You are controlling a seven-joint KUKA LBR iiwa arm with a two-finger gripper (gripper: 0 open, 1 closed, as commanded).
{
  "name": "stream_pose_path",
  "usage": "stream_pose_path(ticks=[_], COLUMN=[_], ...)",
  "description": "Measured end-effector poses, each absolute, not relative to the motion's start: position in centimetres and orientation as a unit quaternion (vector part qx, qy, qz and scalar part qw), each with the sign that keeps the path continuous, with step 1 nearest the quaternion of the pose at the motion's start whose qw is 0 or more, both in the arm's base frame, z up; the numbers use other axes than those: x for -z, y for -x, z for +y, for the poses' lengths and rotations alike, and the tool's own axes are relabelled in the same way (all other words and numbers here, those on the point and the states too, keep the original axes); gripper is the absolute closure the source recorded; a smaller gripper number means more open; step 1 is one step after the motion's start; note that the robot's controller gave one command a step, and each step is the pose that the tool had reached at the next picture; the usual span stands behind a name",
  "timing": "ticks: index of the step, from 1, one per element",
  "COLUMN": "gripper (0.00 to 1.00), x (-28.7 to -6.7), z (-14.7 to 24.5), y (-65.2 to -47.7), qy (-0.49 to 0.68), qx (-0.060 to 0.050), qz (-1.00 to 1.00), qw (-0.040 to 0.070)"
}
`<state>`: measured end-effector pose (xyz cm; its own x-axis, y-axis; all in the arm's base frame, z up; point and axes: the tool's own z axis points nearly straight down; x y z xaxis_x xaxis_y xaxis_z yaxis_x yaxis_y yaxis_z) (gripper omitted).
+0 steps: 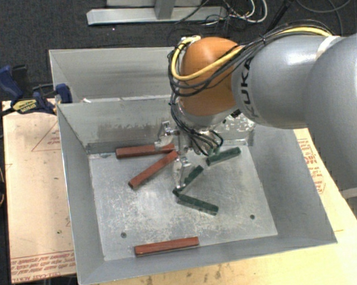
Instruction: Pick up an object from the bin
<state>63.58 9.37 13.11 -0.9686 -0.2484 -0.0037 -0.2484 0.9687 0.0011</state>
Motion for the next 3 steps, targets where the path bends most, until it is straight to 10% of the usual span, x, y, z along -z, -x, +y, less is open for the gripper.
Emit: stream_pose_path(ticks=[1,2,3], gripper=[1.0,1.0,1.0], x=[-7.9,-7.9,-23.5], z=[13.4,13.4,14.0], y=[-64.8,-64.8,-64.7], qy=[0.133,0.133,0.131], qx=[-0.002,-0.002,-0.001], qz=[0.991,0.991,0.991], qw=[0.013,0.013,0.004])
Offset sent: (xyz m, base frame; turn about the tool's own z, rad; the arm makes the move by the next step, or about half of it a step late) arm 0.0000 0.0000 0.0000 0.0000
